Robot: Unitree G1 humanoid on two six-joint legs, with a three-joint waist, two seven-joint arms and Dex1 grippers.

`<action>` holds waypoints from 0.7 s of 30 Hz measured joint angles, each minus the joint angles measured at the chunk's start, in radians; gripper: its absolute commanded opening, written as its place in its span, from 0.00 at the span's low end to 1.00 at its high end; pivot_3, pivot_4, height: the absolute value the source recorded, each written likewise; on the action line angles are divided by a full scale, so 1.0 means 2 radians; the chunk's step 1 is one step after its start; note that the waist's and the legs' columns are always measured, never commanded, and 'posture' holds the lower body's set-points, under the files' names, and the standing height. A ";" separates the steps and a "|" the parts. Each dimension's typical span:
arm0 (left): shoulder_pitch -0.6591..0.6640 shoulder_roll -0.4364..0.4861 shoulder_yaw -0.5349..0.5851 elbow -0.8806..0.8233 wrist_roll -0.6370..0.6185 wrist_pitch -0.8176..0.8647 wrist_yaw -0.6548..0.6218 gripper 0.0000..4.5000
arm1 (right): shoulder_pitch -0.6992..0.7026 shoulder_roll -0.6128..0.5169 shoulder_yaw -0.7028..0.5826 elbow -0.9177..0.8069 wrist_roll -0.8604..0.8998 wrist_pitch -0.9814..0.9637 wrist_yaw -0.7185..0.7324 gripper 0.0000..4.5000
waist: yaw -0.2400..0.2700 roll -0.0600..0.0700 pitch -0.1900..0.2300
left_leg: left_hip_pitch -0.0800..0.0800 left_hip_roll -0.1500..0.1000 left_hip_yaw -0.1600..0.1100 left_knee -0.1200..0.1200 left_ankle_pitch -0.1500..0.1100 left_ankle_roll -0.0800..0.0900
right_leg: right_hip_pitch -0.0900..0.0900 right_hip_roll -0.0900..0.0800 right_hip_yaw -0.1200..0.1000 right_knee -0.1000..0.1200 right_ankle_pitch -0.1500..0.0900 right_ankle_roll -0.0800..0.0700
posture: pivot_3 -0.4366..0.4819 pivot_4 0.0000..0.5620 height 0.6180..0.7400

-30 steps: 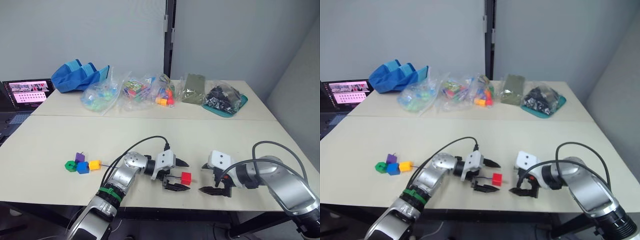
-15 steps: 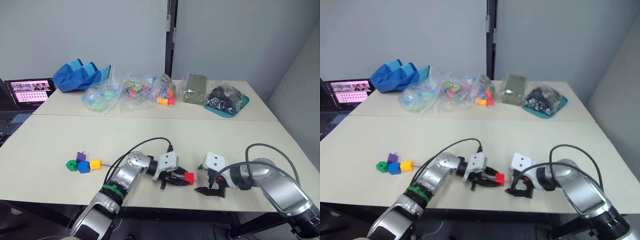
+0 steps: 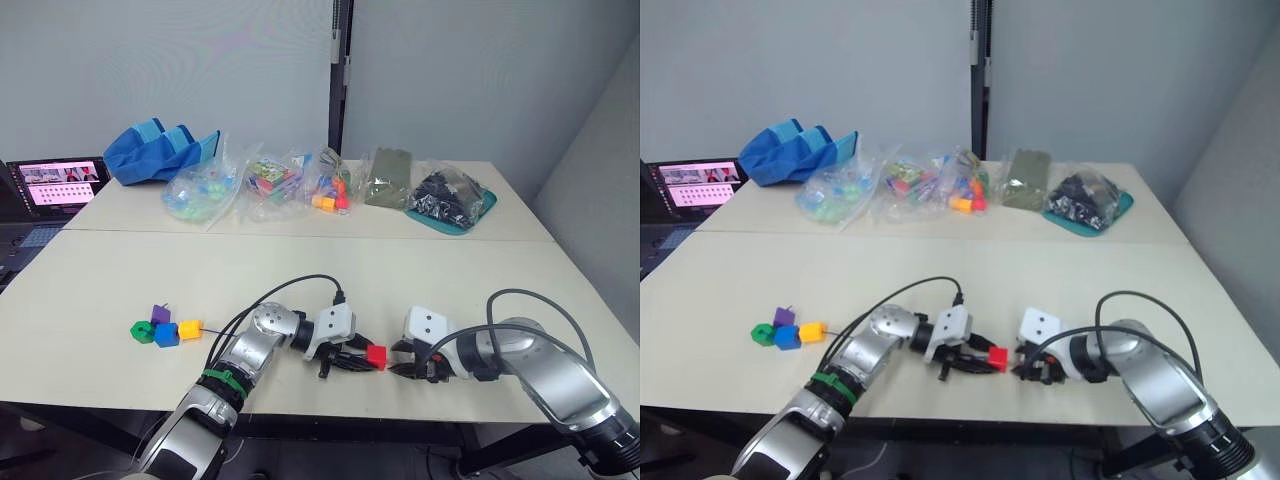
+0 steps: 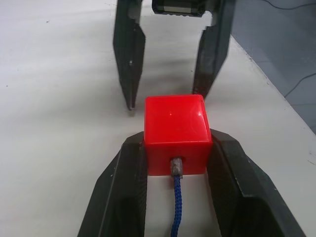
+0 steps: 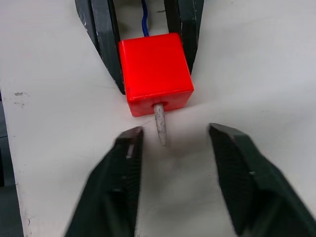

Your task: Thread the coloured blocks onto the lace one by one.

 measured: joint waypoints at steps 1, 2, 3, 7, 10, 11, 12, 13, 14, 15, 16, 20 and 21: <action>0.000 0.001 0.000 0.000 0.000 0.000 0.000 0.26 | 0.000 0.002 0.000 0.001 0.000 0.000 0.000 0.14 | 0.000 0.000 0.000 | 0.000 0.000 0.000 0.000 0.000 0.000 | 0.000 0.000 0.000 0.000 0.000 0.000 | 0.48 0.27 1.00; 0.000 0.001 0.000 0.000 0.000 0.000 0.000 0.26 | 0.000 0.003 0.000 0.001 0.000 0.000 0.000 0.07 | 0.000 0.000 0.000 | 0.000 0.000 0.000 0.000 0.000 0.000 | 0.000 0.000 0.000 0.000 0.000 0.000 | 0.48 0.27 1.00; 0.000 0.001 0.000 0.000 0.000 0.000 0.000 0.26 | 0.000 0.004 0.001 0.002 0.001 0.000 0.001 0.00 | 0.000 0.000 0.000 | 0.000 0.000 0.000 0.000 0.000 0.000 | 0.000 0.000 0.000 0.000 0.000 0.000 | 0.48 0.27 1.00; 0.000 0.003 0.000 0.000 0.000 0.000 0.003 0.26 | 0.000 0.005 0.003 0.002 0.004 0.000 0.004 0.00 | 0.000 0.000 0.000 | 0.000 0.000 0.000 0.000 0.000 0.000 | 0.000 0.000 0.000 0.000 0.000 0.000 | 0.48 0.27 1.00; 0.001 0.009 0.001 -0.004 -0.002 0.003 0.004 0.26 | -0.001 0.005 0.004 0.002 0.005 0.000 0.005 0.00 | -0.001 0.000 0.000 | 0.000 0.000 0.000 0.000 0.000 0.000 | 0.000 0.000 0.000 0.000 0.000 0.000 | 0.48 0.27 1.00; 0.003 0.015 0.003 -0.008 -0.004 0.005 0.004 0.26 | -0.001 0.005 0.004 0.002 0.005 0.000 0.005 0.00 | -0.003 0.000 0.000 | 0.000 0.000 0.000 0.000 0.000 0.000 | 0.000 0.000 0.000 0.000 0.000 0.000 | 0.48 0.27 1.00; 0.005 0.020 0.004 -0.012 -0.005 0.008 0.004 0.26 | -0.001 0.005 0.004 0.003 0.005 -0.001 0.006 0.00 | -0.004 0.000 0.000 | 0.000 0.000 0.000 0.000 0.000 0.000 | 0.000 0.000 0.000 0.000 0.000 0.000 | 0.48 0.27 1.00; 0.009 0.027 0.007 -0.020 -0.006 0.010 0.004 0.26 | -0.001 0.005 0.004 0.004 0.004 -0.003 0.006 0.00 | -0.006 0.000 0.000 | 0.000 0.000 0.000 0.000 0.000 0.000 | 0.000 0.000 0.000 0.000 0.000 0.000 | 0.48 0.27 1.00; 0.014 0.036 0.012 -0.026 -0.009 0.012 0.004 0.26 | -0.002 0.004 0.004 0.007 0.004 -0.004 0.007 0.00 | -0.008 0.000 0.000 | 0.000 0.000 0.000 0.000 0.000 0.000 | 0.000 0.000 0.000 0.000 0.000 0.000 | 0.48 0.27 1.00; 0.022 0.049 0.019 -0.034 -0.016 0.015 0.003 0.26 | -0.004 0.004 0.004 0.012 0.004 -0.007 0.008 0.00 | -0.011 0.000 0.000 | 0.000 0.000 0.000 0.000 0.000 0.000 | 0.000 0.000 0.000 0.000 0.000 0.000 | 0.48 0.27 1.00; 0.027 0.060 0.024 -0.040 -0.021 0.019 0.002 0.26 | -0.007 0.004 0.005 0.015 0.004 -0.009 0.010 0.00 | -0.014 0.000 0.000 | 0.001 0.000 0.000 0.000 0.000 0.000 | 0.000 0.000 0.000 0.001 0.000 0.000 | 0.48 0.27 1.00; 0.043 0.126 0.062 -0.045 -0.042 0.026 -0.011 0.26 | -0.030 0.011 0.019 0.033 0.003 -0.016 0.018 0.00 | -0.019 0.000 0.000 | 0.001 0.000 0.000 -0.001 0.000 0.000 | 0.000 0.000 0.000 0.001 0.000 0.000 | 0.48 0.27 1.00; 0.046 0.141 0.070 -0.046 -0.044 0.027 -0.015 0.26 | -0.034 0.015 0.022 0.036 0.003 -0.019 0.019 0.00 | -0.019 0.000 0.000 | 0.001 0.000 0.000 -0.001 0.000 0.000 | 0.000 0.000 0.000 0.001 0.000 0.000 | 0.48 0.27 1.00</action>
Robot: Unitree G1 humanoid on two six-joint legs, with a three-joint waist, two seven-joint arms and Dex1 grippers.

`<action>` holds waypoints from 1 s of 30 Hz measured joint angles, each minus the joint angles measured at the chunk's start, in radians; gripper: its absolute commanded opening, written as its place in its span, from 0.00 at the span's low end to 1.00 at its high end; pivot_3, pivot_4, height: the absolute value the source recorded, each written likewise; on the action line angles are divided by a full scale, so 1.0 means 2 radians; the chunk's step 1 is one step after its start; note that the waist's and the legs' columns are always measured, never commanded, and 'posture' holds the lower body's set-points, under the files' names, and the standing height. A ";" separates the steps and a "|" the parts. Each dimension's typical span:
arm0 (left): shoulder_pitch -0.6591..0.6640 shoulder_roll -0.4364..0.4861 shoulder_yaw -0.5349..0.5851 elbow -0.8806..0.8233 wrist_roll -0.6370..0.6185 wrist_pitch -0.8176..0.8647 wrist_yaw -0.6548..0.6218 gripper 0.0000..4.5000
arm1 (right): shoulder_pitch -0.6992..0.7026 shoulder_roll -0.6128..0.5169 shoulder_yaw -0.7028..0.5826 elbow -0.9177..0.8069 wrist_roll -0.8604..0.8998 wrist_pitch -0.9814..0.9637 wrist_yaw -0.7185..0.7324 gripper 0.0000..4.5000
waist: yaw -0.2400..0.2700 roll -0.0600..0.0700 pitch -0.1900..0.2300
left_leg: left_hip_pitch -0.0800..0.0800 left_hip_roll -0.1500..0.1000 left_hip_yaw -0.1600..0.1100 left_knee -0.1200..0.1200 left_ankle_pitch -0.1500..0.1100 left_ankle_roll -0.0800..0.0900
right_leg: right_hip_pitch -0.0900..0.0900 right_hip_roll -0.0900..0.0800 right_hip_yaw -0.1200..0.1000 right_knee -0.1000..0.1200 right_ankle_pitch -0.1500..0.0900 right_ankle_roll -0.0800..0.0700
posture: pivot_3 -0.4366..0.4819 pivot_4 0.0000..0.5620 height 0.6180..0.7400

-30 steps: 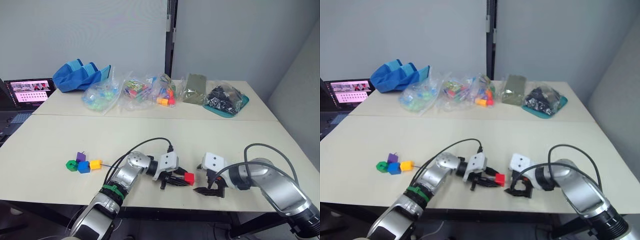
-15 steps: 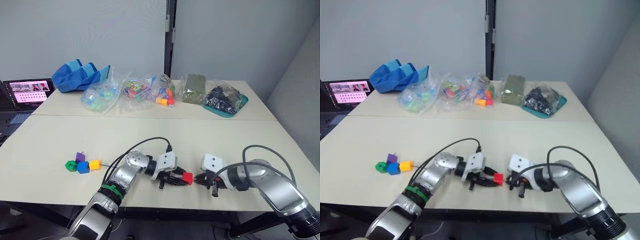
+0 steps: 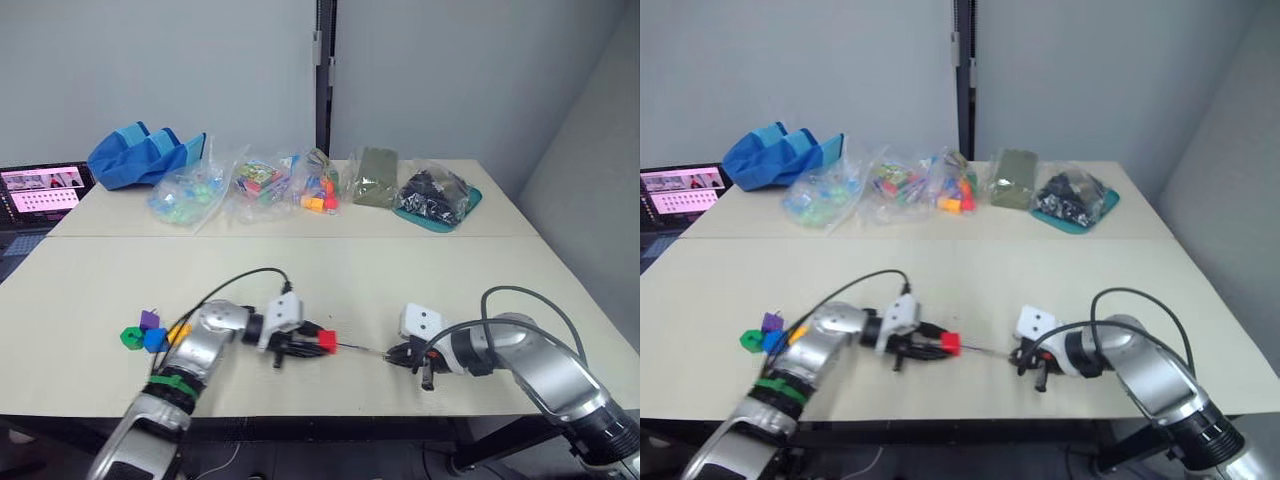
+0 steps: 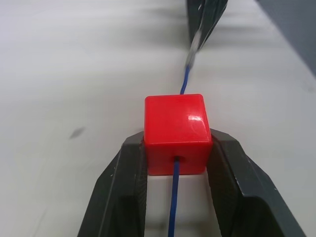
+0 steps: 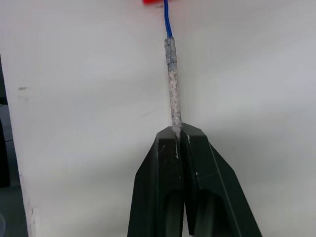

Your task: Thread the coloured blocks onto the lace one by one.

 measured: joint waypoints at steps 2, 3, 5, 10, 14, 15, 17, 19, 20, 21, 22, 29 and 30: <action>0.010 0.034 0.017 -0.003 -0.005 0.000 -0.008 0.26 | -0.007 0.004 0.006 0.008 0.000 -0.006 0.005 0.00 | -0.001 0.000 0.000 | 0.000 0.000 0.000 0.000 0.000 0.000 | 0.000 0.000 0.000 0.000 0.000 0.000 | 0.48 0.27 1.00; 0.015 0.051 0.025 -0.003 -0.008 0.000 -0.013 0.26 | -0.012 0.005 0.009 0.013 -0.001 -0.008 0.008 0.00 | -0.002 0.000 0.000 | 0.000 0.000 0.000 0.000 0.000 0.000 | 0.000 0.000 0.000 0.000 0.000 0.000 | 0.48 0.27 1.00; 0.029 0.084 0.041 -0.004 -0.015 -0.004 -0.022 0.26 | -0.020 0.009 0.016 0.024 -0.004 -0.014 0.011 0.00 | -0.003 0.000 0.000 | 0.000 0.000 0.000 0.000 0.000 0.000 | 0.000 0.000 0.000 0.000 0.000 0.000 | 0.48 0.27 1.00; 0.049 0.168 0.060 0.016 -0.017 -0.042 -0.066 0.26 | -0.045 0.021 0.028 0.049 -0.009 -0.033 0.025 0.00 | -0.005 0.000 0.000 | 0.001 0.000 0.000 -0.001 0.000 0.000 | 0.000 0.000 0.000 0.000 0.000 -0.001 | 0.48 0.27 1.00; 0.034 0.205 0.066 0.069 -0.009 -0.077 -0.093 0.26 | -0.056 0.027 0.036 0.062 -0.015 -0.044 0.034 0.00 | -0.003 0.000 0.000 | 0.001 0.000 0.000 -0.001 0.000 0.000 | 0.000 0.000 0.000 0.000 -0.001 -0.001 | 0.48 0.27 1.00; 0.029 0.212 0.065 0.082 -0.004 -0.084 -0.097 0.26 | -0.056 0.027 0.038 0.065 -0.018 -0.047 0.036 0.00 | -0.002 0.000 0.000 | 0.001 0.000 0.001 -0.001 0.000 0.000 | 0.000 0.000 0.000 0.000 -0.001 -0.001 | 0.48 0.27 1.00; 0.010 0.226 0.061 0.104 0.011 -0.077 -0.107 0.37 | -0.057 0.028 0.038 0.072 -0.019 -0.050 0.041 0.00 | -0.002 0.000 0.000 | 0.001 0.000 0.001 -0.001 0.000 0.000 | -0.001 0.000 0.000 0.001 -0.001 -0.001 | 0.48 0.27 1.00; -0.002 0.229 0.059 0.119 0.020 -0.055 -0.115 0.56 | -0.058 0.029 0.038 0.074 -0.020 -0.053 0.042 0.00 | -0.002 0.000 0.000 | 0.000 0.000 0.001 -0.001 0.000 0.000 | -0.001 0.000 0.000 0.001 -0.001 -0.001 | 0.48 0.27 1.00; -0.006 0.229 0.056 0.125 0.023 -0.048 -0.119 0.63 | -0.059 0.031 0.038 0.076 -0.021 -0.054 0.042 0.00 | -0.002 0.000 0.000 | 0.000 0.000 0.001 -0.001 0.000 0.000 | -0.001 0.000 0.000 0.001 -0.001 -0.001 | 0.48 0.27 1.00; -0.009 0.229 0.052 0.126 0.024 -0.047 -0.123 0.71 | -0.059 0.032 0.038 0.075 -0.022 -0.054 0.042 0.00 | -0.001 0.000 0.000 | 0.000 0.000 0.001 -0.001 0.000 0.000 | -0.001 0.000 0.000 0.001 -0.001 -0.001 | 0.48 0.27 1.00; -0.012 0.229 0.049 0.127 0.029 -0.047 -0.127 0.78 | -0.059 0.033 0.038 0.075 -0.022 -0.054 0.042 0.00 | -0.001 0.000 0.000 | -0.001 0.000 0.001 -0.001 0.000 0.000 | -0.001 0.000 0.000 0.001 -0.001 -0.001 | 0.48 0.27 1.00; -0.071 0.289 -0.027 0.084 0.040 0.027 -0.145 1.00 | -0.054 0.035 0.038 0.056 -0.018 -0.034 0.044 0.00 | 0.004 -0.002 0.001 | -0.002 0.000 0.000 -0.001 0.000 0.000 | -0.003 0.000 0.000 0.001 -0.001 -0.001 | 0.48 0.27 1.00; -0.077 0.297 -0.038 0.076 0.041 0.029 -0.145 1.00 | -0.053 0.034 0.037 0.054 -0.018 -0.031 0.043 0.00 | 0.005 -0.002 0.001 | -0.002 0.000 0.000 -0.001 0.000 0.000 | -0.003 0.000 0.000 0.001 -0.001 -0.001 | 0.48 0.27 1.00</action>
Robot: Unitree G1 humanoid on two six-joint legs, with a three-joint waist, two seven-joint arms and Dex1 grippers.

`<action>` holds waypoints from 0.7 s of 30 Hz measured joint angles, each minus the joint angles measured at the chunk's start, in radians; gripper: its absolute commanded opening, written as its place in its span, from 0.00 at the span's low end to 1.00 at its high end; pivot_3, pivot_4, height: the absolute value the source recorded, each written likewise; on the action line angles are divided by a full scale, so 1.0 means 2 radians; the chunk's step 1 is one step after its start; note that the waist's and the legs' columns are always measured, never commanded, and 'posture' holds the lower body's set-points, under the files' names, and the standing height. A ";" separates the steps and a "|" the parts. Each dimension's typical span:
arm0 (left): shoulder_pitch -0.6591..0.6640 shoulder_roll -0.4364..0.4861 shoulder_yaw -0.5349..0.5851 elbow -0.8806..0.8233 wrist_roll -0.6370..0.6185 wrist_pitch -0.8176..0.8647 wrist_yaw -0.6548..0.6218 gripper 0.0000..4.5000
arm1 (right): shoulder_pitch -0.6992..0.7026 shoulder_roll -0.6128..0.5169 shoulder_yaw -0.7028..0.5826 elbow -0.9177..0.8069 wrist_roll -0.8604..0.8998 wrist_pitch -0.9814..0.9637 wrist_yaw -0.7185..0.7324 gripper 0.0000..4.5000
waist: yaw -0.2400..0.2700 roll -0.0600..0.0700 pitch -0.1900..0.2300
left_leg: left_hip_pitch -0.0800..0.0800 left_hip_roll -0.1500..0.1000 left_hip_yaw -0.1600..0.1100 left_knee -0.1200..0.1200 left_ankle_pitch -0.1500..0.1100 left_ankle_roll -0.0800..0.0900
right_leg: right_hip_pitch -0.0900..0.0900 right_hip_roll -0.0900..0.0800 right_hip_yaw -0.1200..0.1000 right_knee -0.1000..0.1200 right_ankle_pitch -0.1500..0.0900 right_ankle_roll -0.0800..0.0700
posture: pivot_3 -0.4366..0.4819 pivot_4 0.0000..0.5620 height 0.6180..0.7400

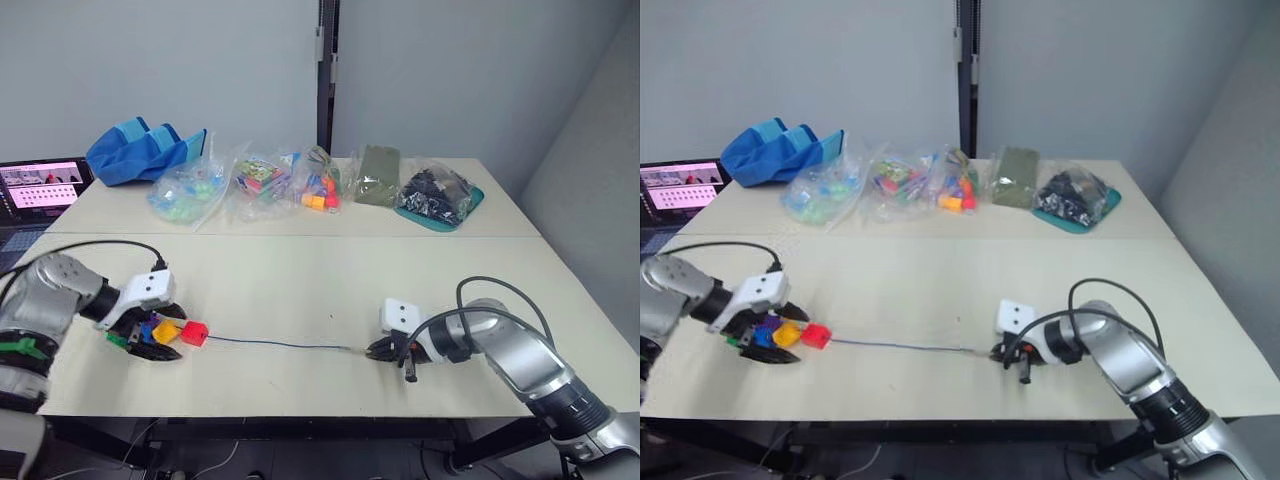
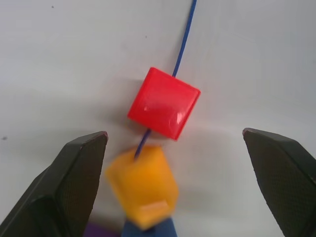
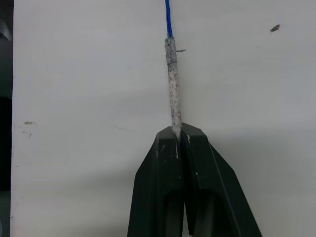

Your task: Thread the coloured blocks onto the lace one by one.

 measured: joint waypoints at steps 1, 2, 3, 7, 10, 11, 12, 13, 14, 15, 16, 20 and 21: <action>-0.007 0.003 -0.011 -0.005 0.000 0.002 0.000 1.00 | 0.001 -0.001 -0.001 -0.002 0.000 0.003 -0.001 0.00 | 0.002 0.000 0.000 | 0.000 0.000 0.000 0.000 0.000 0.000 | 0.000 0.000 0.000 0.000 0.000 0.000 | 0.48 0.27 1.00; -0.012 0.003 -0.020 -0.009 0.002 0.003 0.000 1.00 | 0.001 -0.001 -0.001 -0.004 0.000 0.005 -0.002 0.00 | 0.003 0.000 0.000 | 0.000 0.000 0.000 0.000 0.000 0.000 | 0.000 0.000 0.000 0.000 0.000 0.000 | 0.48 0.27 1.00; -0.014 0.002 -0.028 -0.013 0.004 0.003 -0.001 1.00 | 0.002 -0.001 -0.001 -0.005 0.000 0.006 -0.004 0.00 | 0.004 0.000 0.000 | 0.000 0.000 0.000 0.000 0.000 0.000 | 0.000 0.000 0.000 0.000 0.000 0.000 | 0.48 0.27 1.00; -0.034 -0.022 -0.047 -0.016 0.047 -0.029 -0.001 1.00 | 0.011 0.004 -0.005 -0.014 0.000 0.008 -0.016 0.00 | 0.007 0.000 0.000 | 0.000 0.000 0.000 0.000 0.000 0.000 | 0.000 0.000 0.000 0.000 0.000 0.000 | 0.48 0.27 1.00; -0.034 -0.035 -0.053 -0.019 0.061 -0.052 0.000 1.00 | 0.016 0.006 -0.007 -0.017 0.001 0.009 -0.022 0.00 | 0.007 0.000 0.000 | 0.000 0.000 0.000 0.000 0.000 0.000 | 0.000 0.000 0.000 0.000 0.000 0.000 | 0.48 0.27 1.00; -0.034 -0.043 -0.053 -0.019 0.066 -0.059 0.000 1.00 | 0.017 0.006 -0.007 -0.018 0.001 0.009 -0.024 0.00 | 0.007 0.000 0.000 | 0.000 0.000 0.000 0.000 0.000 0.000 | 0.000 0.000 0.000 0.000 0.000 0.000 | 0.48 0.27 1.00; -0.034 -0.051 -0.053 -0.020 0.070 -0.062 0.000 1.00 | 0.017 0.007 -0.007 -0.019 0.001 0.010 -0.026 0.00 | 0.007 0.000 0.000 | 0.000 0.000 0.000 0.000 0.000 0.000 | 0.000 0.000 0.000 0.000 0.000 0.000 | 0.48 0.27 1.00; -0.031 -0.056 -0.053 -0.023 0.073 -0.065 0.000 1.00 | 0.017 0.008 -0.007 -0.019 0.001 0.010 -0.027 0.00 | 0.006 0.000 0.000 | 0.000 0.000 0.000 0.000 0.000 0.000 | 0.000 0.000 0.000 0.000 0.000 0.000 | 0.48 0.27 1.00; -0.029 -0.058 -0.053 -0.026 0.078 -0.069 0.000 0.94 | 0.017 0.008 -0.007 -0.019 0.001 0.010 -0.028 0.00 | 0.006 0.000 0.000 | 0.000 0.000 0.000 0.000 0.000 0.000 | 0.000 0.000 0.000 0.000 0.000 0.000 | 0.48 0.27 1.00; -0.027 -0.059 -0.054 -0.029 0.081 -0.074 0.000 0.87 | 0.017 0.009 -0.007 -0.019 0.001 0.010 -0.029 0.00 | 0.005 0.000 0.000 | 0.000 0.000 0.000 0.000 0.000 0.000 | 0.000 0.000 0.000 0.000 0.000 0.000 | 0.48 0.27 1.00; -0.027 -0.059 -0.054 -0.030 0.085 -0.080 0.000 0.80 | 0.017 0.009 -0.007 -0.019 0.001 0.010 -0.030 0.00 | 0.005 0.000 0.000 | 0.000 0.000 0.000 0.000 0.000 0.000 | 0.000 0.000 0.000 0.001 0.000 0.000 | 0.48 0.27 1.00; -0.027 -0.060 -0.052 -0.029 0.103 -0.093 0.005 0.52 | 0.017 0.009 -0.007 -0.019 0.001 0.010 -0.032 0.00 | 0.005 0.000 0.000 | 0.000 0.000 0.000 0.001 0.000 0.000 | 0.000 0.000 0.000 0.001 0.000 0.000 | 0.48 0.27 1.00; -0.027 -0.060 -0.052 -0.026 0.107 -0.098 0.008 0.44 | 0.017 0.009 -0.007 -0.019 0.001 0.010 -0.032 0.00 | 0.005 0.000 0.000 | 0.000 0.000 0.000 0.001 0.000 0.000 | 0.000 0.000 0.000 0.001 0.000 0.000 | 0.48 0.27 1.00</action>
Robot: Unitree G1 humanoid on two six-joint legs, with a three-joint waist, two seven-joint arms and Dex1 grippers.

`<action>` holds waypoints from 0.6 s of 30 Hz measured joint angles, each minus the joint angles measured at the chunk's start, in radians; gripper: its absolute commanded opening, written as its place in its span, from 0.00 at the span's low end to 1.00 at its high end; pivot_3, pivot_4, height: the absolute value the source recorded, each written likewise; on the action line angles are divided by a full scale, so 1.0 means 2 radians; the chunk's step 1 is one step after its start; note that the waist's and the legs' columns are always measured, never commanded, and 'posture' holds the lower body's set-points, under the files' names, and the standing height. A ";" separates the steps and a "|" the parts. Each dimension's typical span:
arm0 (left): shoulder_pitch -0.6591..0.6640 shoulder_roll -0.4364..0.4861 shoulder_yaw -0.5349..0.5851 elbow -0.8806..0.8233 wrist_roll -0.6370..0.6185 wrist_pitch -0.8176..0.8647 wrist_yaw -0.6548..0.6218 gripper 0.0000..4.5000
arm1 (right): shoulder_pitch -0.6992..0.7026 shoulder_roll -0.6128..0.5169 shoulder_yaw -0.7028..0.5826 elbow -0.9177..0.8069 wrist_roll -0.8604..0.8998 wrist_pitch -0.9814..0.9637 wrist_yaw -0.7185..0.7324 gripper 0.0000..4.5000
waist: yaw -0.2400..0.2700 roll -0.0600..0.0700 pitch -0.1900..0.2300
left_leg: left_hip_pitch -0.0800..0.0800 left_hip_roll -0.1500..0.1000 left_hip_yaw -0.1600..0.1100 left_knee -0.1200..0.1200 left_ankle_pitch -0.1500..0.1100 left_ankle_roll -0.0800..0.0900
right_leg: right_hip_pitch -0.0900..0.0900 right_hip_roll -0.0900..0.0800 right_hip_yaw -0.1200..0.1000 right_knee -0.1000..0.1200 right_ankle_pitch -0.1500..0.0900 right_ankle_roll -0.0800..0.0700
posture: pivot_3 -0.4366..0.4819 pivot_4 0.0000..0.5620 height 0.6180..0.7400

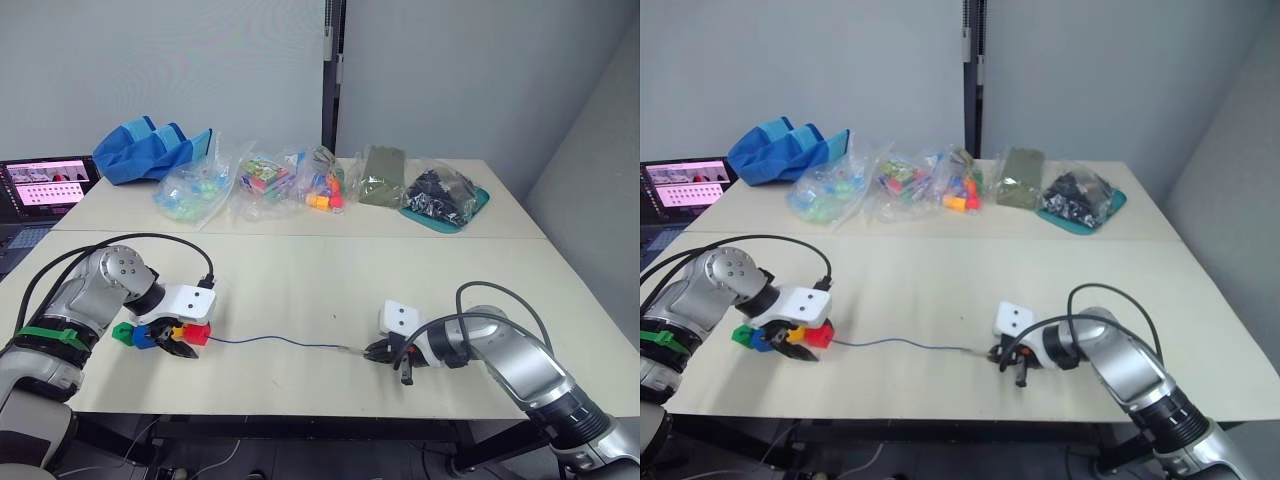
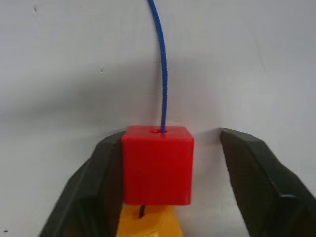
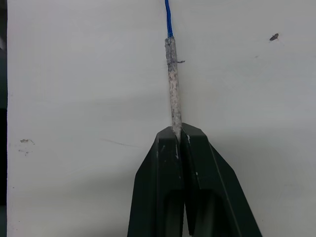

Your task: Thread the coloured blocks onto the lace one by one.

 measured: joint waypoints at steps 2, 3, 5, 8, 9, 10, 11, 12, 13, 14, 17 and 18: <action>-0.002 0.000 0.001 0.006 0.008 -0.010 0.003 0.30 | 0.000 0.000 0.000 0.000 0.000 0.000 -0.002 0.00 | -0.001 0.000 0.000 | 0.000 0.000 0.000 0.000 0.000 0.000 | 0.000 0.000 0.000 0.000 0.000 0.000 | 0.48 0.27 1.00; -0.002 0.000 0.002 0.008 0.010 -0.015 0.003 0.27 | 0.000 0.000 0.000 0.000 0.000 0.000 -0.002 0.00 | -0.001 0.000 0.000 | 0.000 0.000 0.000 0.000 0.000 0.000 | 0.000 0.000 0.000 0.000 0.000 0.000 | 0.48 0.27 1.00; -0.004 0.000 0.002 0.013 0.012 -0.022 0.003 0.27 | 0.000 0.000 0.000 0.000 0.000 0.000 -0.002 0.00 | -0.001 0.000 0.000 | 0.000 0.000 0.000 0.000 0.000 0.000 | 0.000 0.000 0.000 0.001 0.000 0.000 | 0.48 0.27 1.00; -0.005 0.000 0.003 0.017 0.013 -0.025 0.003 0.27 | 0.000 -0.001 0.000 0.000 0.000 0.000 -0.002 0.00 | -0.001 0.000 0.000 | 0.000 0.000 0.000 0.000 0.000 0.000 | 0.000 0.000 0.000 0.001 0.000 0.000 | 0.48 0.27 1.00; -0.007 0.000 0.003 0.021 0.015 -0.026 0.003 0.27 | 0.000 -0.003 0.000 0.000 0.000 0.000 -0.001 0.00 | -0.001 0.000 0.000 | 0.000 0.000 0.000 0.000 0.000 0.000 | 0.000 0.000 0.000 0.001 0.000 0.000 | 0.48 0.27 1.00; -0.010 0.000 0.003 0.026 0.018 -0.027 0.003 0.27 | 0.001 -0.007 -0.001 0.000 0.000 -0.001 0.000 0.00 | -0.001 0.000 0.000 | 0.000 0.000 0.000 0.000 0.000 0.000 | 0.000 0.000 0.000 0.001 0.000 0.000 | 0.48 0.27 1.00; -0.013 0.000 0.002 0.032 0.024 -0.029 0.003 0.27 | 0.001 -0.012 -0.002 0.001 0.000 -0.002 0.002 0.00 | -0.001 0.000 0.000 | 0.000 0.000 0.000 0.000 0.000 0.000 | 0.000 0.000 0.000 0.001 0.000 0.000 | 0.48 0.27 1.00; -0.016 0.002 0.002 0.036 0.030 -0.031 0.004 0.27 | 0.002 -0.018 -0.005 0.002 0.000 -0.003 0.004 0.00 | 0.000 0.000 0.000 | 0.000 0.000 0.000 0.000 0.000 0.000 | 0.000 0.000 0.000 0.001 0.000 0.000 | 0.48 0.27 1.00; -0.019 0.003 0.002 0.041 0.034 -0.036 0.004 0.27 | 0.003 -0.024 -0.009 0.004 0.000 -0.004 0.006 0.00 | 0.000 0.000 0.000 | 0.000 0.000 0.000 0.000 0.000 0.000 | 0.000 0.000 0.000 0.001 0.000 0.000 | 0.48 0.27 1.00; -0.020 0.004 0.002 0.047 0.040 -0.039 0.004 0.27 | 0.004 -0.031 -0.012 0.007 0.000 -0.007 0.008 0.00 | 0.000 0.000 0.000 | 0.000 0.000 0.000 0.000 0.000 0.000 | 0.000 0.000 0.000 0.001 0.000 0.000 | 0.48 0.27 1.00; -0.024 0.014 0.002 0.062 0.055 -0.048 0.004 0.27 | 0.005 -0.055 -0.024 0.028 -0.001 -0.022 0.014 0.00 | 0.000 0.000 0.000 | 0.000 0.000 0.000 0.000 0.000 0.000 | 0.000 0.000 0.000 0.001 0.000 0.000 | 0.48 0.27 1.00; -0.027 0.018 0.002 0.070 0.062 -0.051 0.004 0.27 | 0.005 -0.062 -0.029 0.039 -0.003 -0.031 0.015 0.00 | 0.000 0.000 0.000 | 0.000 0.000 0.000 0.000 0.000 0.000 | 0.000 0.000 0.000 0.001 0.000 0.000 | 0.48 0.27 1.00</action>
